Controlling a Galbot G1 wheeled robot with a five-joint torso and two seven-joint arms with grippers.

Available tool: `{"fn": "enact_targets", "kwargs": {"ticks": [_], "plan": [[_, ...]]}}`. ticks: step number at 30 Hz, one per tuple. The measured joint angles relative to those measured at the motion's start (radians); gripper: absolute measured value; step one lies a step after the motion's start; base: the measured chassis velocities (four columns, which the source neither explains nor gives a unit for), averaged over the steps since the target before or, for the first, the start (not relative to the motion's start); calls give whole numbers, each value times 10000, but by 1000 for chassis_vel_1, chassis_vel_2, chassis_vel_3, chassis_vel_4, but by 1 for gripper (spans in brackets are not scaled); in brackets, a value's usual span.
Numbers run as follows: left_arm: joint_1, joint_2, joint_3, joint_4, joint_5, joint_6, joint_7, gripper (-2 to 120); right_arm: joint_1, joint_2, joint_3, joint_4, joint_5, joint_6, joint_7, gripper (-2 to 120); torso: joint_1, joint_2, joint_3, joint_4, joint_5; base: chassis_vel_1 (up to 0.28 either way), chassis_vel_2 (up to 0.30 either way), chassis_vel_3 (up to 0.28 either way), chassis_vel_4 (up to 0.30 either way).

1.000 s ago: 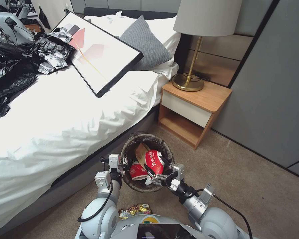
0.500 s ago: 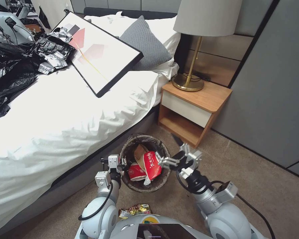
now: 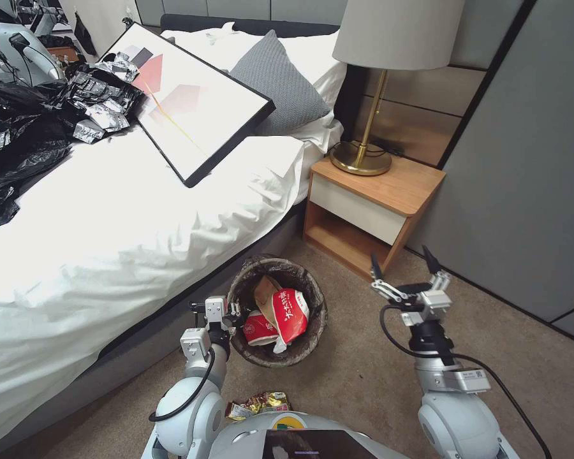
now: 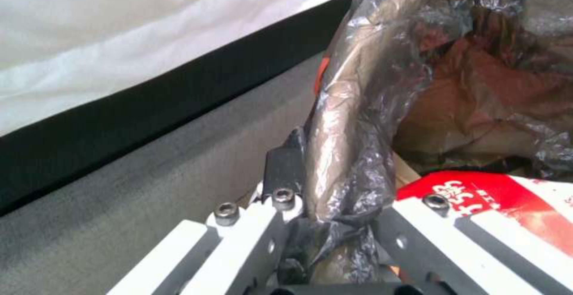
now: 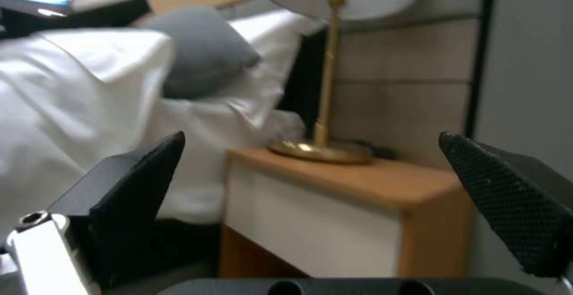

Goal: Pick up the trash bin, then pick up the garbage from the floor and place it into the trash bin.

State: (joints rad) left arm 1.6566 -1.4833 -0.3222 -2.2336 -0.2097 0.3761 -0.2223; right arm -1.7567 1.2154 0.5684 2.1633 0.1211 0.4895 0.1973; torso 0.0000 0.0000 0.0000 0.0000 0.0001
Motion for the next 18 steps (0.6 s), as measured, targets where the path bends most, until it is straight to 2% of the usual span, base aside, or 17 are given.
{"fn": "enact_targets", "kwargs": {"ticks": [2, 9, 18], "plan": [[18, 3, 10, 20, 60, -34, -32, 3, -156, 292, 242, -767, 96, 438, -95, 100, 0, 0, 0, -1, -1, 0, 0, 0, 0], [83, -30, 47, 20, 159, -70, -41, 3, -38, 525, 205, -1855, 104, 1139, -115, 100, 0, 0, 0, 0, 0, 0, 0, 0, 0], [95, -64, 83, 20, 183, -71, -49, 3, 221, 611, 135, -2087, -48, 1514, -58, 100, 0, 0, 0, 1, -1, 0, 0, 0, 0]]}}
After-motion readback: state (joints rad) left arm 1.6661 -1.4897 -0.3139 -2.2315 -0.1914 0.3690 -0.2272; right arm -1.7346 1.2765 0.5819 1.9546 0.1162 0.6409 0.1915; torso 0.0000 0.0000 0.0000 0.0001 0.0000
